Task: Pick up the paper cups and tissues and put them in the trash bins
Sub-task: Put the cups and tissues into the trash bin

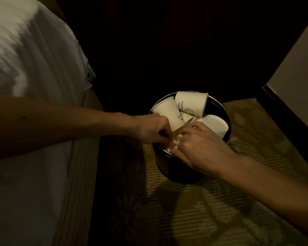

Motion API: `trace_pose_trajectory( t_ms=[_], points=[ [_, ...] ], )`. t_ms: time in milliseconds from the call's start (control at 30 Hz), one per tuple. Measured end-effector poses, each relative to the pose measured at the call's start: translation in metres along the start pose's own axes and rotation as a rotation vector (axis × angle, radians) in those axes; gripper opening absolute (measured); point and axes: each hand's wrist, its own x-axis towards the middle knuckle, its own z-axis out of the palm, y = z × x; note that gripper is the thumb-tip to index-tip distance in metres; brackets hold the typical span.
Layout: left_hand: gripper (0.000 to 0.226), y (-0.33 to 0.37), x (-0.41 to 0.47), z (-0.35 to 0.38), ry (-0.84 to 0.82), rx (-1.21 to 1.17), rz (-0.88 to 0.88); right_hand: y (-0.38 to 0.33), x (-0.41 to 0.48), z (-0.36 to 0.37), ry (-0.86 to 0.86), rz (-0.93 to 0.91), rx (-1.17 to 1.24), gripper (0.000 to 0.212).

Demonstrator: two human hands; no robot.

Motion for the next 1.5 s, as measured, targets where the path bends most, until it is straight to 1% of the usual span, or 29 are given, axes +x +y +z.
trace_pose_trajectory(
  t_ms=[133,200,267,300,367,433,467,567,633,700,767,800,833,900,933,1000,1067,1133,1200,1267,1300,1333,1400,1467,1500],
  points=[
    [0.025,0.012,-0.002,-0.031,-0.021,0.041,0.012,0.004,-0.027,-0.013,0.076,-0.010,-0.009,0.042],
    [0.022,0.021,-0.005,-0.046,-0.011,0.074,0.009,0.008,-0.040,-0.024,0.106,0.018,0.065,0.041],
    [0.021,0.034,-0.009,-0.062,0.062,0.097,0.031,0.012,-0.055,-0.044,0.182,0.120,0.189,0.033],
    [0.026,0.044,-0.010,-0.070,0.120,0.103,0.058,0.015,-0.066,-0.055,0.228,0.195,0.244,0.028],
    [0.035,0.073,-0.010,-0.084,0.224,0.100,0.146,0.019,-0.101,-0.075,0.299,0.347,0.327,0.020],
    [0.040,0.114,-0.007,-0.094,0.294,0.093,0.273,0.019,-0.152,-0.091,0.344,0.485,0.366,0.023],
    [0.041,0.139,-0.003,-0.097,0.306,0.088,0.343,0.016,-0.183,-0.097,0.337,0.557,0.375,0.025],
    [0.041,0.228,0.012,-0.090,0.262,0.085,0.559,-0.004,-0.286,-0.109,0.220,0.767,0.379,0.032],
    [0.038,0.295,0.023,-0.071,0.202,0.138,0.686,-0.024,-0.356,-0.113,0.125,0.915,0.379,0.031],
    [0.038,0.365,0.034,-0.039,0.126,0.233,0.802,-0.047,-0.424,-0.111,0.076,1.073,0.390,0.028],
    [0.038,0.432,0.039,0.009,0.043,0.348,0.909,-0.074,-0.490,-0.102,-0.037,1.239,0.431,0.023],
    [0.037,0.463,0.039,0.037,0.005,0.398,0.969,-0.090,-0.522,-0.094,-0.080,1.309,0.448,0.024],
    [0.034,0.491,0.039,0.066,-0.030,0.441,1.029,-0.106,-0.551,-0.084,-0.104,1.364,0.469,0.029],
    [0.028,0.542,0.033,0.127,-0.132,0.511,1.133,-0.141,-0.603,-0.058,-0.125,1.480,0.533,0.041],
    [0.026,0.563,0.029,0.156,-0.198,0.532,1.169,-0.160,-0.625,-0.042,-0.132,1.541,0.575,0.041],
    [0.024,0.602,0.023,0.213,-0.329,0.544,1.217,-0.198,-0.667,-0.011,-0.119,1.661,0.683,0.037],
    [0.024,0.636,0.019,0.267,-0.428,0.527,1.247,-0.234,-0.705,0.021,-0.037,1.785,0.776,0.028],
    [0.023,0.666,0.012,0.322,-0.490,0.494,1.247,-0.269,-0.738,0.053,0.083,1.938,0.812,0.020],
    [0.021,0.690,0.002,0.373,-0.531,0.443,1.204,-0.302,-0.765,0.086,0.161,2.118,0.794,0.018],
    [0.020,0.710,-0.009,0.420,-0.568,0.383,1.154,-0.331,-0.785,0.119,0.218,2.316,0.727,0.018],
    [0.019,0.719,-0.016,0.442,-0.598,0.351,1.128,-0.345,-0.793,0.133,0.234,2.406,0.650,0.019],
    [0.017,0.727,-0.022,0.462,-0.634,0.318,1.098,-0.358,-0.800,0.147,0.223,2.470,0.557,0.024],
    [0.018,0.740,-0.036,0.501,-0.686,0.254,1.030,-0.382,-0.813,0.168,0.109,2.510,0.429,0.047],
    [0.024,0.746,-0.049,0.534,-0.712,0.187,0.947,-0.398,-0.821,0.181,0.028,2.519,0.467,0.070],
    [0.028,0.748,-0.054,0.548,-0.725,0.147,0.904,-0.404,-0.825,0.187,0.033,2.531,0.519,0.077]
  ],
)
